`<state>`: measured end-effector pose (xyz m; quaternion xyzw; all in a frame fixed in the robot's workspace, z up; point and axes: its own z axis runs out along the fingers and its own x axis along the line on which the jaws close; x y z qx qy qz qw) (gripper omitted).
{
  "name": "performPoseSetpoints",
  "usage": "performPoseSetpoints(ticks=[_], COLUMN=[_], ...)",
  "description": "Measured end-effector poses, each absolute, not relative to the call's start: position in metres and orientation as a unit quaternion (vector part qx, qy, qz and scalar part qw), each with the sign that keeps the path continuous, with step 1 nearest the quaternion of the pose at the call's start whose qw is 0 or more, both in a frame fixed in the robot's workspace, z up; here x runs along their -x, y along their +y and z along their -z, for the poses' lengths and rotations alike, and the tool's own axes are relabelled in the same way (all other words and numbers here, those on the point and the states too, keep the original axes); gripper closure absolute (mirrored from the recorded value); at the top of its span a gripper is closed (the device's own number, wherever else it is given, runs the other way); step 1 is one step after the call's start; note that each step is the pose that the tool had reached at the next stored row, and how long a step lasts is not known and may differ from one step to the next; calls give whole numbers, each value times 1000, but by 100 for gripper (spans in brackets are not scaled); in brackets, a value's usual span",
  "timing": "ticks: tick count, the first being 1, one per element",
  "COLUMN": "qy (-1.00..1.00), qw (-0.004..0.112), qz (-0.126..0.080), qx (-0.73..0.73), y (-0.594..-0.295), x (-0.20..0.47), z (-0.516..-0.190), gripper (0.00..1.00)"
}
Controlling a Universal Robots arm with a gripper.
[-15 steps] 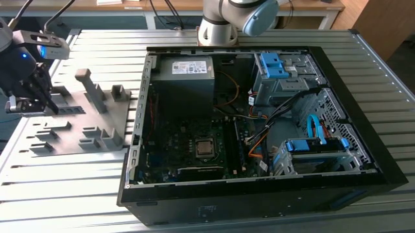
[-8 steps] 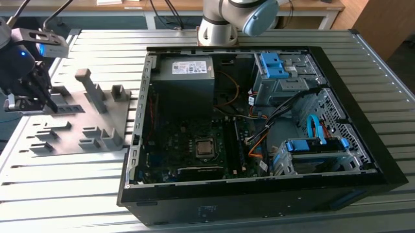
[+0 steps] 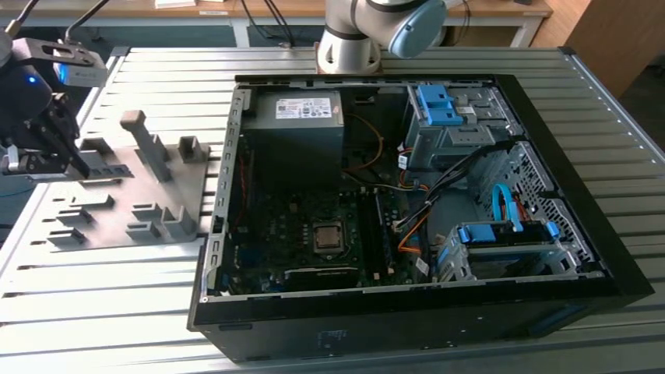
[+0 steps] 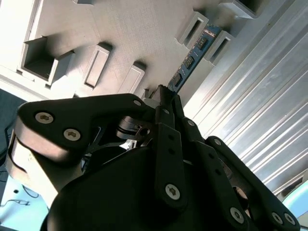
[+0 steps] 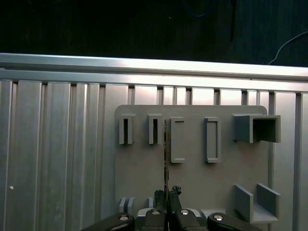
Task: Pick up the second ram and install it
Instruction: 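Pick up the second ram and move it above second insertion slot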
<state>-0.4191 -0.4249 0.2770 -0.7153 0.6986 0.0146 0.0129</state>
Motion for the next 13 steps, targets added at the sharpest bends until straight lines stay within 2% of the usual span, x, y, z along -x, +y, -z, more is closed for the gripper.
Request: performPoseSetpoints(ticks=[13], qy=[699], qw=[13], qz=[-15], qx=[715], y=[-425], x=[419], z=[-288], gripper=[86])
